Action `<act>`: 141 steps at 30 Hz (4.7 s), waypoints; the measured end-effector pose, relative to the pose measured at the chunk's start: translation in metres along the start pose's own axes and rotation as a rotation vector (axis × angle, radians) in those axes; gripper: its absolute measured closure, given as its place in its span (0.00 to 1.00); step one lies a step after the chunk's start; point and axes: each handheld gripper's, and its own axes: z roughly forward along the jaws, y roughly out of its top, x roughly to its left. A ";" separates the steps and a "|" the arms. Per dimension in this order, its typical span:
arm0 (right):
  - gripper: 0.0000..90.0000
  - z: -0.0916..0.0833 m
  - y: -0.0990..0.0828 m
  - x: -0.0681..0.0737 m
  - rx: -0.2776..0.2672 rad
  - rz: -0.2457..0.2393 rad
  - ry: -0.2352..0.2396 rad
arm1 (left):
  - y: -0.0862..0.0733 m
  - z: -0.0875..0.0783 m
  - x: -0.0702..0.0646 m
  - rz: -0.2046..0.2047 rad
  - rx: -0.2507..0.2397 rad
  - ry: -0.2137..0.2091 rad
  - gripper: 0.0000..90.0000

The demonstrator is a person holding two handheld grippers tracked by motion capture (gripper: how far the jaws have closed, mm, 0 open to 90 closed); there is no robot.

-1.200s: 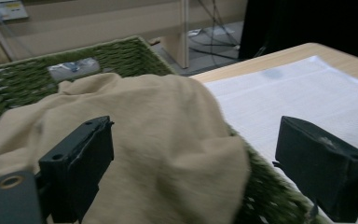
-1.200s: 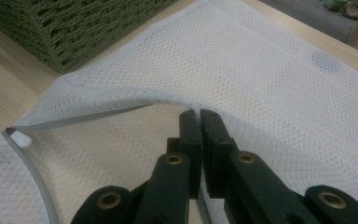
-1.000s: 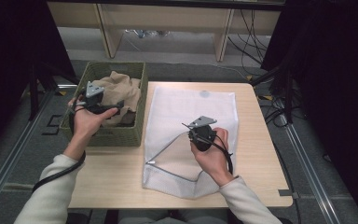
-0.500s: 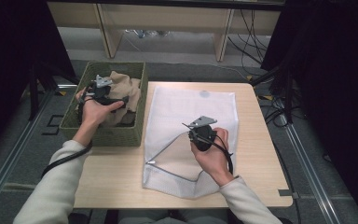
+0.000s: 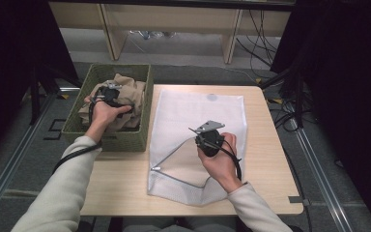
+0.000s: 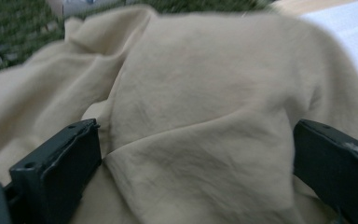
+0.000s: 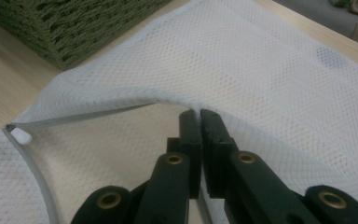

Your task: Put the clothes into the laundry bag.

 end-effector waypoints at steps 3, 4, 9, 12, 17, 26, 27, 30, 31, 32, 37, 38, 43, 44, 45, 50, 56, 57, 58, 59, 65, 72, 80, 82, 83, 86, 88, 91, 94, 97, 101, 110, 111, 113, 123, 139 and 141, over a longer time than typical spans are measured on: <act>0.99 0.000 0.000 0.001 0.010 0.016 0.008 | -0.007 0.009 0.002 0.006 0.044 0.016 0.04; 0.99 0.000 0.000 0.001 0.009 0.016 0.008 | -0.009 0.012 0.003 -0.004 0.070 0.023 0.06; 0.99 0.001 -0.001 0.001 0.014 0.007 0.010 | -0.014 0.018 0.003 -0.005 0.120 0.024 0.25; 0.99 0.001 -0.001 -0.001 0.010 -0.010 0.009 | -0.013 0.019 0.004 0.005 0.152 0.031 0.44; 0.99 0.000 -0.001 -0.001 0.006 0.008 0.008 | -0.013 0.021 0.007 -0.024 0.160 -0.010 0.77; 0.99 0.001 -0.002 -0.004 0.002 -0.003 0.008 | -0.012 0.009 0.013 -0.063 0.061 -0.068 0.92; 0.99 0.001 -0.002 -0.004 0.000 -0.005 0.008 | -0.012 0.006 0.015 -0.073 0.048 -0.077 0.92; 0.99 0.001 -0.002 -0.003 0.006 0.010 0.010 | -0.011 -0.002 0.020 -0.070 -0.008 -0.077 0.92; 0.99 0.001 -0.002 -0.003 0.006 0.009 0.009 | -0.011 -0.005 0.021 -0.081 -0.028 -0.079 0.92; 0.99 0.001 -0.002 -0.003 0.000 0.008 0.006 | -0.010 -0.007 0.022 -0.083 -0.046 -0.082 0.92; 0.99 0.000 -0.002 -0.003 0.000 0.017 0.005 | -0.008 -0.017 0.024 -0.143 -0.165 -0.078 0.92; 0.99 0.000 -0.002 -0.002 0.002 0.028 0.005 | -0.008 -0.020 0.024 -0.154 -0.186 -0.072 0.92; 0.99 0.000 -0.002 -0.003 0.004 0.015 0.009 | -0.006 -0.033 0.028 -0.143 -0.312 -0.063 0.93; 0.99 0.000 -0.002 -0.003 0.003 0.015 0.009 | -0.006 -0.035 0.028 -0.148 -0.338 -0.066 0.93; 0.99 0.000 -0.002 -0.004 -0.001 0.014 0.006 | -0.006 -0.037 0.028 -0.146 -0.357 -0.067 0.93; 0.99 0.000 -0.002 -0.004 -0.002 0.009 0.001 | -0.008 -0.046 0.029 -0.152 -0.418 -0.068 0.92; 0.99 0.000 -0.002 -0.004 -0.004 0.022 0.004 | -0.009 -0.056 0.030 -0.142 -0.496 -0.070 0.92; 0.99 0.000 -0.002 -0.004 -0.005 0.023 0.004 | -0.008 -0.059 0.030 -0.141 -0.510 -0.070 0.93; 0.99 0.000 -0.002 -0.004 -0.010 0.021 0.000 | -0.008 -0.062 0.030 -0.136 -0.520 -0.069 0.93; 0.99 0.000 -0.002 -0.004 -0.015 0.013 0.000 | -0.007 -0.065 0.030 -0.139 -0.534 -0.069 0.93; 0.99 -0.002 -0.001 -0.004 -0.036 0.009 -0.003 | -0.001 -0.083 0.031 -0.119 -0.606 -0.065 0.93; 0.99 -0.006 0.001 -0.003 -0.075 0.019 -0.011 | 0.004 -0.107 0.026 -0.100 -0.680 -0.071 0.93; 0.99 -0.009 0.002 -0.003 -0.133 -0.013 -0.028 | 0.012 -0.133 0.018 -0.053 -0.750 -0.077 0.93; 0.99 -0.011 0.003 -0.002 -0.128 0.007 -0.024 | 0.014 -0.140 0.016 -0.037 -0.762 -0.081 0.93; 0.99 -0.011 0.003 -0.002 -0.130 0.006 -0.024 | 0.014 -0.143 0.015 -0.040 -0.773 -0.085 0.93; 0.99 -0.011 0.003 -0.002 -0.137 0.000 -0.024 | 0.017 -0.152 0.012 -0.026 -0.798 -0.094 0.93; 0.99 -0.012 0.003 -0.002 -0.141 0.002 -0.026 | 0.018 -0.158 0.010 -0.023 -0.812 -0.105 0.93; 0.99 -0.012 0.003 -0.002 -0.141 0.000 -0.026 | 0.019 -0.163 0.009 -0.027 -0.822 -0.122 0.93; 0.99 -0.011 0.003 -0.001 -0.140 0.000 -0.026 | 0.019 -0.167 0.007 -0.024 -0.832 -0.125 0.93; 0.99 -0.011 0.003 -0.002 -0.135 0.006 -0.026 | 0.019 -0.172 0.005 -0.018 -0.848 -0.126 0.93; 0.99 -0.011 0.003 -0.002 -0.134 0.006 -0.024 | 0.020 -0.181 0.002 -0.003 -0.867 -0.130 0.93; 0.99 -0.010 0.002 -0.002 -0.135 0.002 -0.025 | 0.018 -0.193 -0.002 -0.013 -0.893 -0.145 0.93; 0.99 -0.010 0.003 -0.002 -0.134 0.003 -0.024 | 0.018 -0.194 -0.003 -0.008 -0.895 -0.145 0.93; 0.99 -0.010 0.002 -0.002 -0.137 0.002 -0.024 | 0.017 -0.198 -0.005 -0.002 -0.903 -0.152 0.93; 0.99 -0.010 0.002 -0.002 -0.135 -0.004 -0.026 | 0.015 -0.220 -0.013 0.040 -0.939 -0.179 0.93; 0.99 -0.010 0.002 -0.003 -0.138 -0.022 -0.026 | 0.000 -0.252 -0.038 0.094 -1.005 -0.253 0.93; 0.99 -0.010 0.002 -0.002 -0.134 -0.003 -0.029 | -0.002 -0.258 -0.040 0.105 -1.007 -0.260 0.93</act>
